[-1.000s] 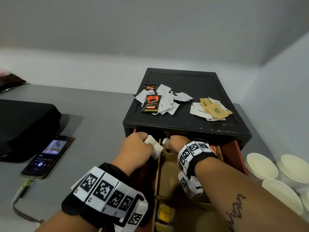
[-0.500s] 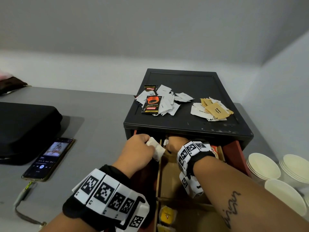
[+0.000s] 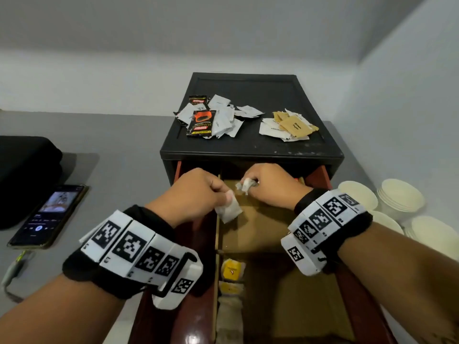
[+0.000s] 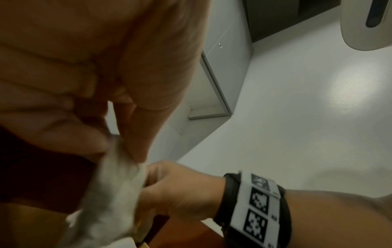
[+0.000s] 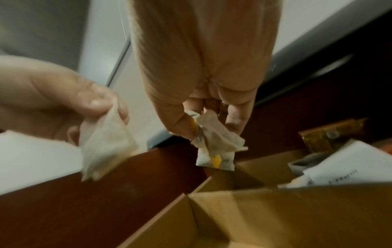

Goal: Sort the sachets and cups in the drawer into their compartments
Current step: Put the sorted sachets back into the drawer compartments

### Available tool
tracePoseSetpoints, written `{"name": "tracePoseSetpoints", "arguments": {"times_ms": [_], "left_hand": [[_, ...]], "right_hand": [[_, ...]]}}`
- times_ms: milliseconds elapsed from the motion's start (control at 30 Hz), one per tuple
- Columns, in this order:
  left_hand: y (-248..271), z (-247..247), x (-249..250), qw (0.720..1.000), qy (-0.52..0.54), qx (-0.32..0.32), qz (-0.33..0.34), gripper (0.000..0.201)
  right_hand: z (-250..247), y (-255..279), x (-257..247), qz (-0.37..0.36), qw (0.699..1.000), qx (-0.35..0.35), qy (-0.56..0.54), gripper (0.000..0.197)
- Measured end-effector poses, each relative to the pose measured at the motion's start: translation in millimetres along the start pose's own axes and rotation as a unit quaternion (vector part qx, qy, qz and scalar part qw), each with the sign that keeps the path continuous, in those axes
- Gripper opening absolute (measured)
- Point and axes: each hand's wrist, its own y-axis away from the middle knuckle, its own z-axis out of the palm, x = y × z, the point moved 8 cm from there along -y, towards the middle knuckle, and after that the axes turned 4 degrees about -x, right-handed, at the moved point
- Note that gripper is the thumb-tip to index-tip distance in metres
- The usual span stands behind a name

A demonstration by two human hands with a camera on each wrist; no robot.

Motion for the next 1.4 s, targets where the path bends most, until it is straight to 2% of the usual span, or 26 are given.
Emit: {"name": "tracePoseSetpoints", "arguments": {"times_ms": [133,333,433,533,767,867,1033,1200,1400], "left_hand": [[2.2,31.9,10.6,0.995,-0.056,-0.081,0.026,0.013],[-1.3,70.5,18.4,0.979,-0.154,-0.123,0.058,0.018],[-2.3,84.1,18.7,0.970,-0.186,-0.142,0.068,0.023],[-2.6,95.5,18.3,0.955,-0.232,-0.164,0.081,0.020],[0.1,109.5,11.5,0.928,-0.280,-0.239,0.049,0.032],[-1.2,107.3,11.2,0.931,-0.281,-0.230,0.048,0.025],[-8.0,102.2,3.9,0.918,-0.355,-0.174,0.030,0.014],[-11.6,98.6,-6.3,0.885,-0.441,-0.152,0.003,0.017],[-8.8,100.0,-6.7,0.862,-0.482,-0.159,0.013,0.017]], "right_hand": [[-25.9,36.0,-9.8,0.000,0.997,0.056,-0.056,0.022],[-22.5,72.5,14.1,0.056,0.977,0.114,-0.173,0.027],[-10.5,82.4,24.9,0.078,0.966,0.135,-0.208,0.020],[0.9,85.9,30.4,0.080,0.961,0.138,-0.225,0.016],[14.7,85.7,35.4,0.085,0.958,0.122,-0.245,0.014],[18.4,83.9,31.5,0.081,0.964,0.115,-0.225,0.018],[19.5,82.2,28.5,0.074,0.969,0.110,-0.209,0.025],[22.5,81.7,30.0,0.071,0.968,0.109,-0.216,0.025],[27.2,80.7,30.3,0.069,0.970,0.103,-0.211,0.025]]}}
